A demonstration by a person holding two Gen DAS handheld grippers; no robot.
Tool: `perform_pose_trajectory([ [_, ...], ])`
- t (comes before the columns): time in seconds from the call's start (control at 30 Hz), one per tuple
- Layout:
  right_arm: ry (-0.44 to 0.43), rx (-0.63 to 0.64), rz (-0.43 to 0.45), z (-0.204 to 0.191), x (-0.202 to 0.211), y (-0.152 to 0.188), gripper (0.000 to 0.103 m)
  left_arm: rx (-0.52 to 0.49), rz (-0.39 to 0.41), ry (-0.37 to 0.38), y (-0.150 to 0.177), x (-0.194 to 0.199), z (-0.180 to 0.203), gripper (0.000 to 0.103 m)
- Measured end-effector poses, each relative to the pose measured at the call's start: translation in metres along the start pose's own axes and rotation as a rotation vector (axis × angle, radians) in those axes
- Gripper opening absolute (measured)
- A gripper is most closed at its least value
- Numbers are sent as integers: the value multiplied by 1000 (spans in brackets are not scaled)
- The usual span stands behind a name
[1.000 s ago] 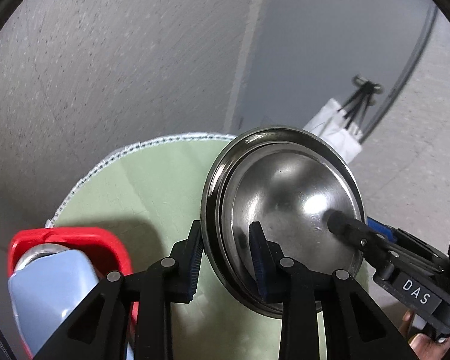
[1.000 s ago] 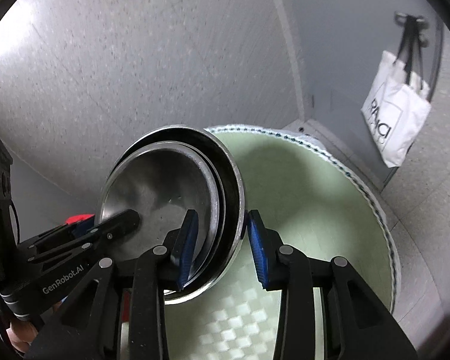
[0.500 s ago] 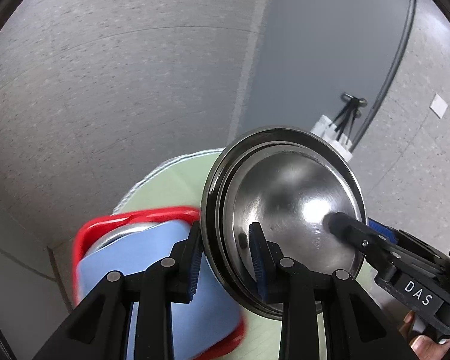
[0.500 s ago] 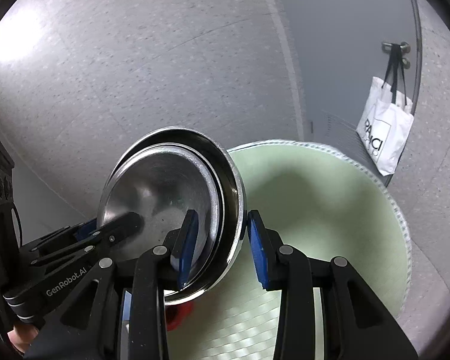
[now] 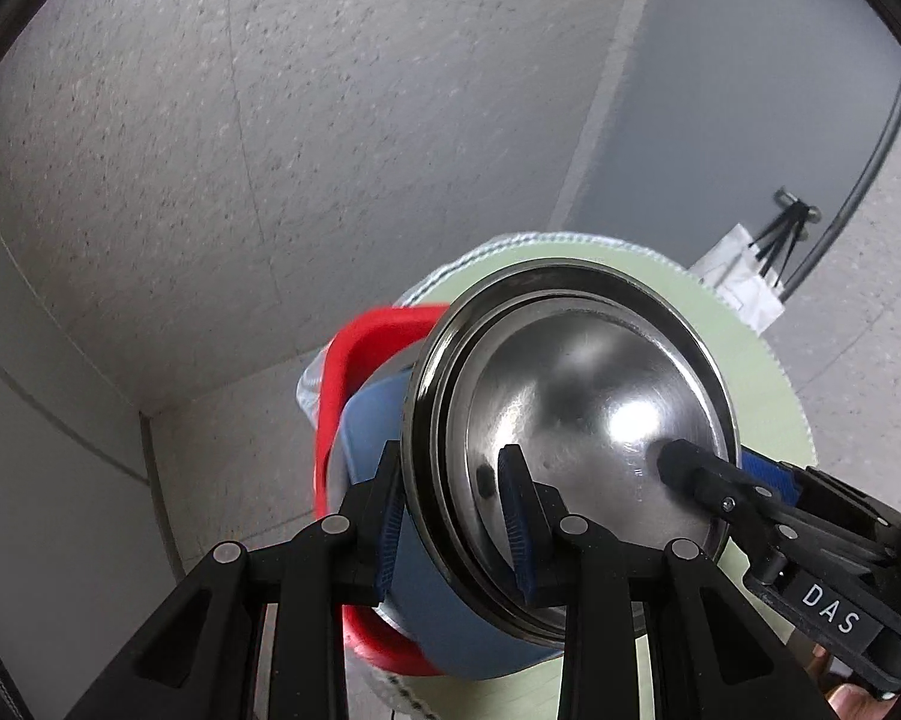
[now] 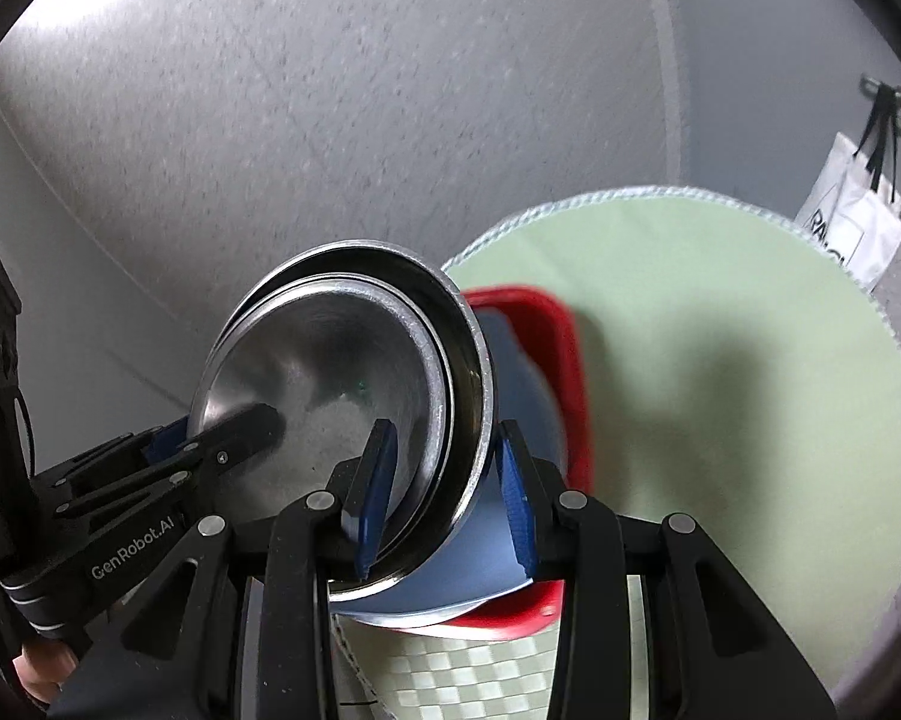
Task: Organize plates and bowls
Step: 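Lift the bowl stack with both grippers and lower it into the red basin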
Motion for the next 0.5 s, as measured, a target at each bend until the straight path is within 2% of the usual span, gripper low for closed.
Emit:
perform_pose_trajectory([
  [0.2, 32, -9, -50, 5, -24, 14, 34, -9, -38, 4, 14, -2, 2, 27],
  [0.33, 57, -14, -72, 10, -35, 13, 35, -15, -68, 17, 16, -13, 19, 27],
  [0.47, 71, -22, -93, 18, -43, 14, 35, -4, -100, 33, 13, -26, 31, 27],
  [0.5, 71, -24, -96, 19, -45, 14, 35, -4, -108, 34, 2, -36, 31, 27],
])
Point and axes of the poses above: each gripper's, at about its wrist camera, not at the fingertips, and x roughly against the way its jaws point, z to its right, y to its underside, the point moved 8 cm from there along -x, roughly the way its jaws point, and after that the axes turned 7 degrees about -y, right-handed, at the moved point
